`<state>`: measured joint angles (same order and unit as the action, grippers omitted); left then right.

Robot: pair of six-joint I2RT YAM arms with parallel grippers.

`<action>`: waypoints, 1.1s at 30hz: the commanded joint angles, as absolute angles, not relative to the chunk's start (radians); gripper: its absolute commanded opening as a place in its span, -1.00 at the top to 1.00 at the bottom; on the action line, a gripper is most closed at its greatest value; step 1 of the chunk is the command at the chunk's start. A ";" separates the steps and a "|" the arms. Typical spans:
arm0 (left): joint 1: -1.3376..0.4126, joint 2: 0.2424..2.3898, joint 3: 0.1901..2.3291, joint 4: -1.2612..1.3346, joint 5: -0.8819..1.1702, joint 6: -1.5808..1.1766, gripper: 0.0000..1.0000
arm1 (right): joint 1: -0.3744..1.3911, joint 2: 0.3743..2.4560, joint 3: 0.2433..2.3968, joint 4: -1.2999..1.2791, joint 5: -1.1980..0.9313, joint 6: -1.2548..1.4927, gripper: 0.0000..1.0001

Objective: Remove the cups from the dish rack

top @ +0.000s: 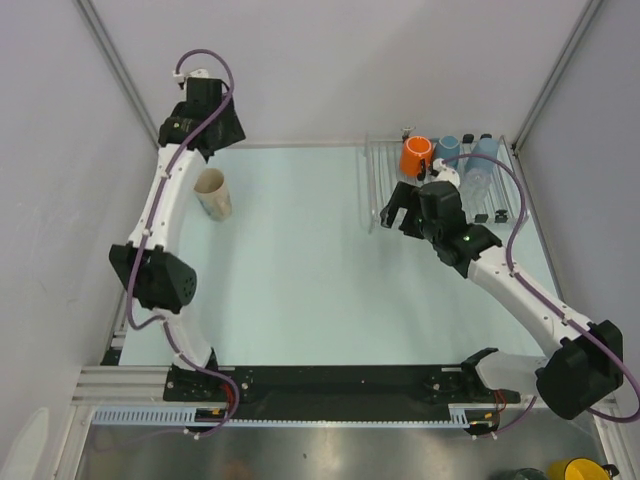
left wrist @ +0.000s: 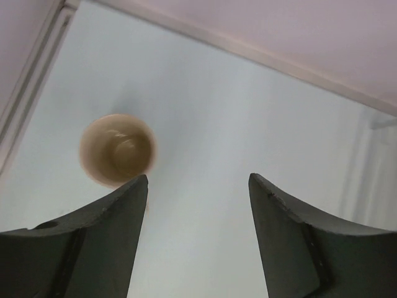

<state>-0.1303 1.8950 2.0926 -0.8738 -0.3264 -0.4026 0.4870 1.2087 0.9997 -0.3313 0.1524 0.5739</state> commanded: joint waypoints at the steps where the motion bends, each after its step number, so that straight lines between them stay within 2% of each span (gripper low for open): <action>1: -0.302 1.674 1.931 -0.772 -0.333 -0.425 -0.45 | 0.488 1.242 1.091 -0.405 0.447 0.523 -0.99; 2: -0.330 1.642 1.877 -0.712 -0.328 -0.431 -0.47 | 0.488 1.249 1.098 -0.403 0.521 0.508 -0.99; 3: -0.374 1.614 1.818 -0.674 -0.302 -0.436 -0.57 | 0.488 1.255 1.100 -0.388 0.555 0.493 -0.99; 4: -0.391 1.580 1.716 -0.643 -0.295 -0.443 -0.83 | 0.486 1.264 1.103 -0.381 0.584 0.479 -1.00; 6: -0.434 1.513 1.622 -0.562 -0.217 -0.477 -0.86 | 0.477 1.288 1.109 -0.339 0.618 0.446 -0.99; 7: -0.454 1.500 1.555 -0.545 -0.209 -0.480 -0.95 | 0.460 1.299 1.117 -0.334 0.620 0.449 -0.99; 12: -0.610 1.448 1.404 -0.526 -0.270 -0.466 -0.96 | 0.371 1.472 1.262 -0.489 0.669 0.548 -1.00; 19: -0.657 1.344 1.192 -0.449 -0.258 -0.500 -0.97 | 0.267 1.650 1.462 -0.517 0.653 0.485 -1.00; 33: -0.655 1.347 1.132 -0.422 -0.245 -0.499 -0.98 | 0.100 1.812 1.614 -0.529 0.600 0.380 -0.99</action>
